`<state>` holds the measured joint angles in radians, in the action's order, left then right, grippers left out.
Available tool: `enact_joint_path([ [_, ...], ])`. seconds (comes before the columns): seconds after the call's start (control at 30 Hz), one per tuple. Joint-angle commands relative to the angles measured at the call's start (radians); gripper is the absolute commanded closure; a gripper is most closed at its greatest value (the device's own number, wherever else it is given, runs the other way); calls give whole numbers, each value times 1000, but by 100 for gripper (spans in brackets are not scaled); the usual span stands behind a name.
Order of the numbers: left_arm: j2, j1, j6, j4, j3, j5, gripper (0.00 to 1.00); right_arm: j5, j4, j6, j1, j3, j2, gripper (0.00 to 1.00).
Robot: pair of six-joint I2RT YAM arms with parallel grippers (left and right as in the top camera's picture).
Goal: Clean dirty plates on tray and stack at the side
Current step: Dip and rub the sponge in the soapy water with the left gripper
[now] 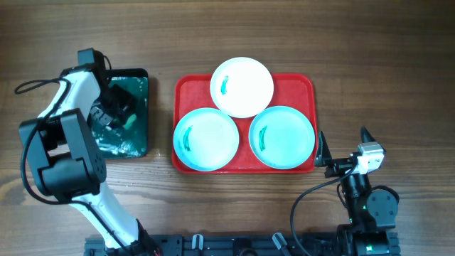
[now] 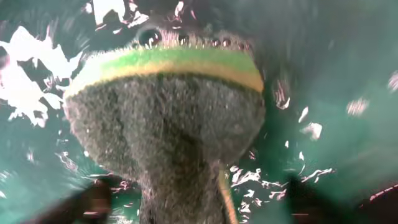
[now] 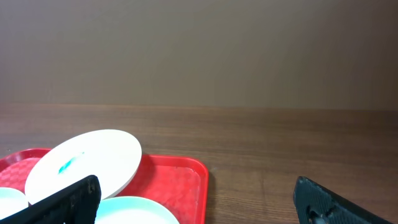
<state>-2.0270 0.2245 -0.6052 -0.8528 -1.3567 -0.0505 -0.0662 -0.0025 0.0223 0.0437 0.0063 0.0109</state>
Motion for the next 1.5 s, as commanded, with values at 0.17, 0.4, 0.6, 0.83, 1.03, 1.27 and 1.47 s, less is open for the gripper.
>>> enact_joint_path([
  [0.17,-23,3,-2,-29,18,-20,96,8,3,10,-6,-1,-7,0],
  [0.4,-23,3,-2,59,18,77,0,8,3,10,-6,-1,-7,0],
  [0.6,-23,3,-2,137,18,205,25,8,3,10,-6,-1,-7,0],
  [0.83,-23,3,-6,126,18,188,9,8,3,10,-6,-1,-7,0],
  [1.03,-23,3,-6,27,18,-24,11,8,3,10,-6,-1,-7,0],
  [1.27,-23,3,-6,-39,18,-91,96,8,3,10,-6,-1,-7,0],
  [1.47,-23,3,-5,0,18,-74,0,8,3,10,-6,-1,-7,0],
])
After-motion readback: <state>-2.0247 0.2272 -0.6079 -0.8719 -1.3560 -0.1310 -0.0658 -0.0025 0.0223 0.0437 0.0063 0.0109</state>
